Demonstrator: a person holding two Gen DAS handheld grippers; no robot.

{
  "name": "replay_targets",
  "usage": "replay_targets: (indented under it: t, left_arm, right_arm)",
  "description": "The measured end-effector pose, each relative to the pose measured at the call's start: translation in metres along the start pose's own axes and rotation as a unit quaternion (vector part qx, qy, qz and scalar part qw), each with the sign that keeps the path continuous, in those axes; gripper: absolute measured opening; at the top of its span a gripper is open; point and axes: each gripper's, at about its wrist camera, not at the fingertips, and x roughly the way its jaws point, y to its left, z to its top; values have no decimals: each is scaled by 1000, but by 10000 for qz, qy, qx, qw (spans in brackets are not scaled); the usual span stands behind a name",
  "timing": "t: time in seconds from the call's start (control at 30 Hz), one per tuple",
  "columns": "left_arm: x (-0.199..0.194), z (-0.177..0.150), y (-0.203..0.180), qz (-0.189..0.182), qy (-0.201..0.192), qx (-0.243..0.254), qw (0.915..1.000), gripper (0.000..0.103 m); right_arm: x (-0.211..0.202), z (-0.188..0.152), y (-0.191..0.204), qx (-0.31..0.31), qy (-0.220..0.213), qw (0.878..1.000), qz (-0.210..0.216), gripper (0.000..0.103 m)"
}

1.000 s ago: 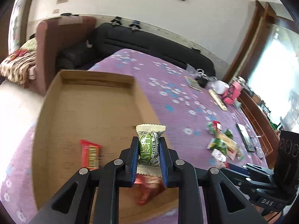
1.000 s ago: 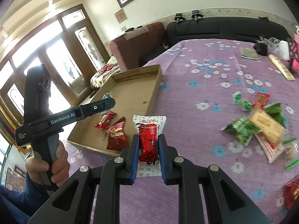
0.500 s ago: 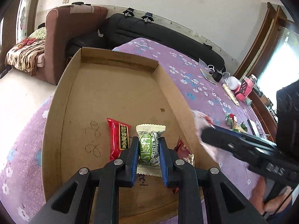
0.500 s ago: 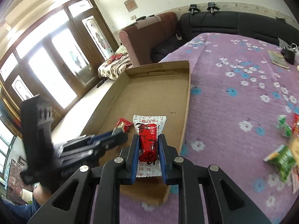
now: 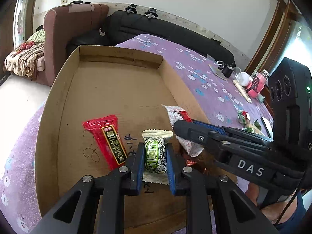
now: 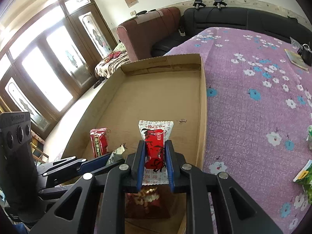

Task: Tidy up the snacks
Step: 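Open both grippers to drop the two packets into the cardboard tray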

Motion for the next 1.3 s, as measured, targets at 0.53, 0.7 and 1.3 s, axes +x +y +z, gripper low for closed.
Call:
replay_targets:
  t: [0.53,0.7,1.3]
  left_arm:
    - [5,0,-2,92,125,73,9999,21]
    - [5,0,-1,65,139,59,9999,22]
    - [-1,2,4,-30,37,-81,10000,55]
  right_arm:
    - [2,-4,0,-128,-81,9999,27,21]
    - [1,-4,1,-119,-87,9999,87,25]
    - [-27,-6,2,81,-311,9991,277,33]
